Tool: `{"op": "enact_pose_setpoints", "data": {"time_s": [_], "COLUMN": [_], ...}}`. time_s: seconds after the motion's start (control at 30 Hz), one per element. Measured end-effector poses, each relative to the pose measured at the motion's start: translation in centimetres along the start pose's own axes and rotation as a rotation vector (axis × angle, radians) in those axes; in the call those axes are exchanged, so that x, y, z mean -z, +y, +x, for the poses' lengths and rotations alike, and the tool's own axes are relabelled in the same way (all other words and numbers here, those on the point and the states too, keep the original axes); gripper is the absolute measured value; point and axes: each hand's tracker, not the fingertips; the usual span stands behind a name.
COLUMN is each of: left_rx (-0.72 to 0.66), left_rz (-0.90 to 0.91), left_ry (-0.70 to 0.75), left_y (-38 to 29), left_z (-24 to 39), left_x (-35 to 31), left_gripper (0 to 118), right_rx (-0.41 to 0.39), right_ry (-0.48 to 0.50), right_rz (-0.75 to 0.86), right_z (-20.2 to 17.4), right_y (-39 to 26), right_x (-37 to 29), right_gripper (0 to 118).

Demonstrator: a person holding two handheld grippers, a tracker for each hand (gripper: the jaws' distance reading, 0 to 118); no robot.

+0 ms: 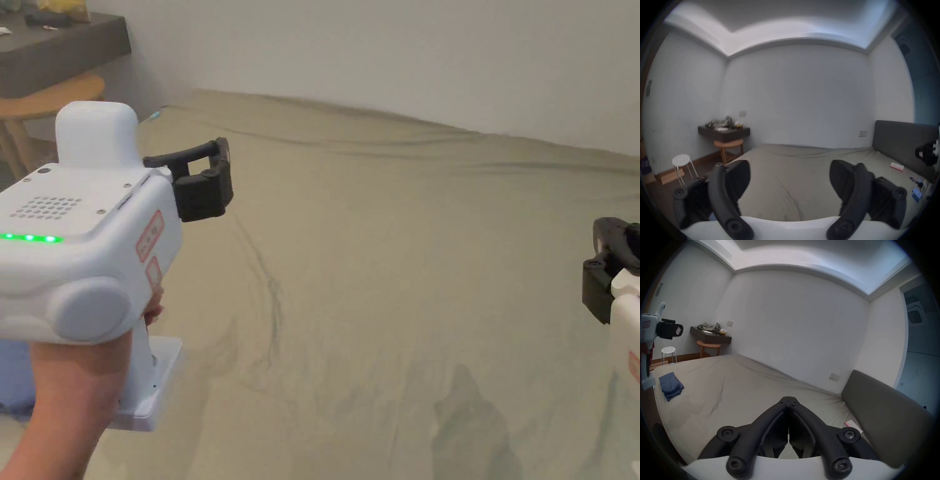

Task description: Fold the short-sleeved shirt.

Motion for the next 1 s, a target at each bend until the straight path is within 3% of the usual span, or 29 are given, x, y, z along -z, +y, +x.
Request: {"op": "enact_pose_setpoints", "data": {"time_s": [0.07,0.13,0.2,0.5,0.77,1.0], "left_rx": [0.054,0.078,0.1,0.12,0.131,0.148], "left_rz": [0.032,0.054,0.084,0.066,0.015,0.014], "left_ry": [0.001,-0.046,-0.055,-0.192,-0.208,-0.14], "left_y": [0.3,0.4,0.3,-1.0,-3.3,-3.6], "left_z": [3.4,6.4,9.3,16.2,17.2,16.9], "left_x": [-1.2,-2.3,-3.3,-6.1,-6.4,-6.3], "left_gripper": [72,26,1,0,0,0], "right_rx": [0.002,0.01,0.019,0.025,0.063,0.063], "right_ry": [-0.017,-0.034,-0.042,-0.058,-0.06,-0.055], "right_rz": [0.034,0.061,0.08,0.075,0.033,0.034], "right_z": [0.7,1.1,1.4,1.4,0.9,0.2], "right_y": [0.6,0.7,0.7,-1.7,-3.7,-3.8], "right_x": [-1.3,-2.5,-3.7,-6.0,-6.1,-5.9], "right_gripper": [2,2,2,2,2,2]}}
